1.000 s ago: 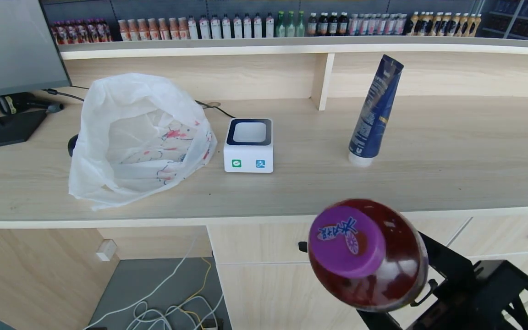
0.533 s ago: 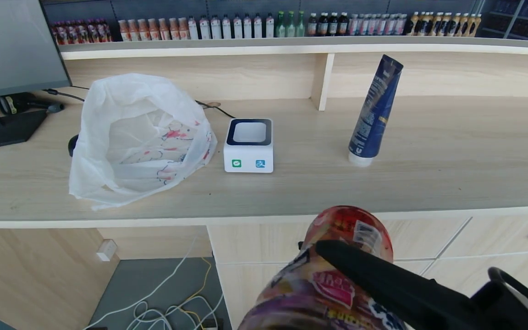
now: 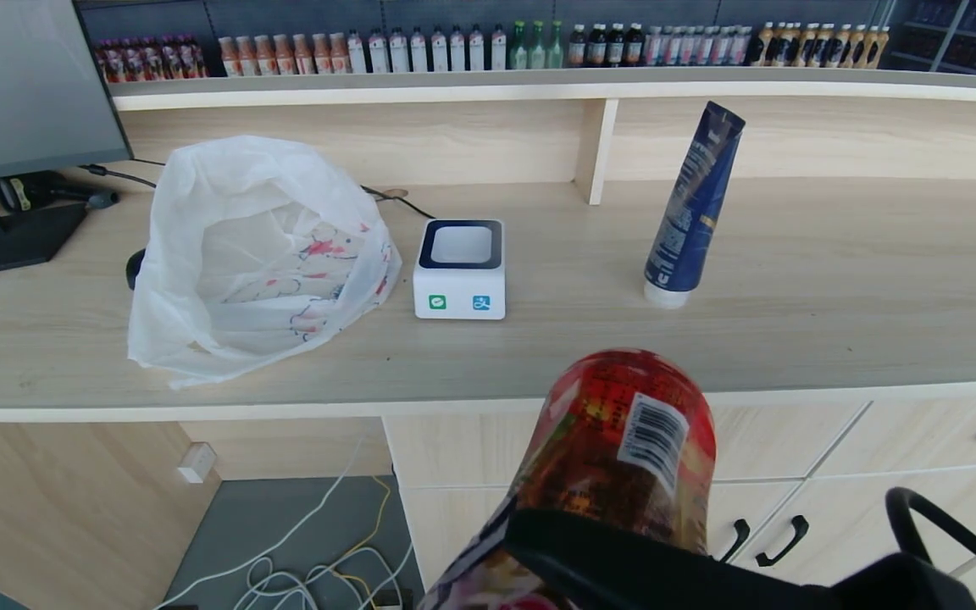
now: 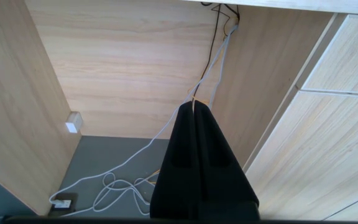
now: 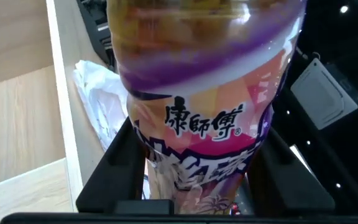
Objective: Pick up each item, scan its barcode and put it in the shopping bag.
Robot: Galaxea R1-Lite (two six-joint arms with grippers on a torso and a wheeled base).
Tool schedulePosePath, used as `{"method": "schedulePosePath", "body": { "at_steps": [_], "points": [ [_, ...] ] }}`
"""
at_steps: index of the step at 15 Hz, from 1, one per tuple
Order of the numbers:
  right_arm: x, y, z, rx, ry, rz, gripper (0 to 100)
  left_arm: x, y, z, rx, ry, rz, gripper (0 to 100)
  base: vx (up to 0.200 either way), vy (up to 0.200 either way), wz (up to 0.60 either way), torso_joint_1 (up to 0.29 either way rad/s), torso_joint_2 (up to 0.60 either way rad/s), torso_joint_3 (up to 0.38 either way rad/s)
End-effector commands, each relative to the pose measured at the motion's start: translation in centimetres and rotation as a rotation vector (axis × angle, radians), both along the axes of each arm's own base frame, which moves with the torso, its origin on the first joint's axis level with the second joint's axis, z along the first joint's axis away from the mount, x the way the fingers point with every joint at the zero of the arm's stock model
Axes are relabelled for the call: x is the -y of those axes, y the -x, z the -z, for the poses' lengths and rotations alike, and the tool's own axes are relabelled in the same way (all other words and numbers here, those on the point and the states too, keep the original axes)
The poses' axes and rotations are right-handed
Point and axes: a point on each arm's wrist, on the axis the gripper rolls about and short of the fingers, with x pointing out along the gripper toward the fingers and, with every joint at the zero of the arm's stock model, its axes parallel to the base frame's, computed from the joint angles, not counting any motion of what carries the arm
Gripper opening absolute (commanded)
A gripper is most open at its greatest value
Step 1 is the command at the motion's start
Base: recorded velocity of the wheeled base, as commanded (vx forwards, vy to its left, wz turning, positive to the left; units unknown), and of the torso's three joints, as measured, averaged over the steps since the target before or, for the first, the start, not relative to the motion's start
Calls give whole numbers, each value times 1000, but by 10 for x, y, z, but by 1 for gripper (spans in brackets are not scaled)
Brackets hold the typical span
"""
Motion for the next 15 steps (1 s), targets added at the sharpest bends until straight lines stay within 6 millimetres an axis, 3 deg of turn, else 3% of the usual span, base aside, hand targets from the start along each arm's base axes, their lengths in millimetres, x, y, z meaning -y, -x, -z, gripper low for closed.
{"method": "schedulePosePath", "body": {
  "at_steps": [1, 9, 15],
  "points": [
    [3, -2, 2, 38, 22, 12, 0, 0, 0, 0, 0, 0, 0, 0, 0, 0, 0, 0, 0, 0],
    [3, -3, -1, 207, 70, 58, 0, 0, 0, 0, 0, 0, 0, 0, 0, 0, 0, 0, 0, 0],
    [3, -3, -1, 227, 74, 68, 0, 0, 0, 0, 0, 0, 0, 0, 0, 0, 0, 0, 0, 0]
  ]
}}
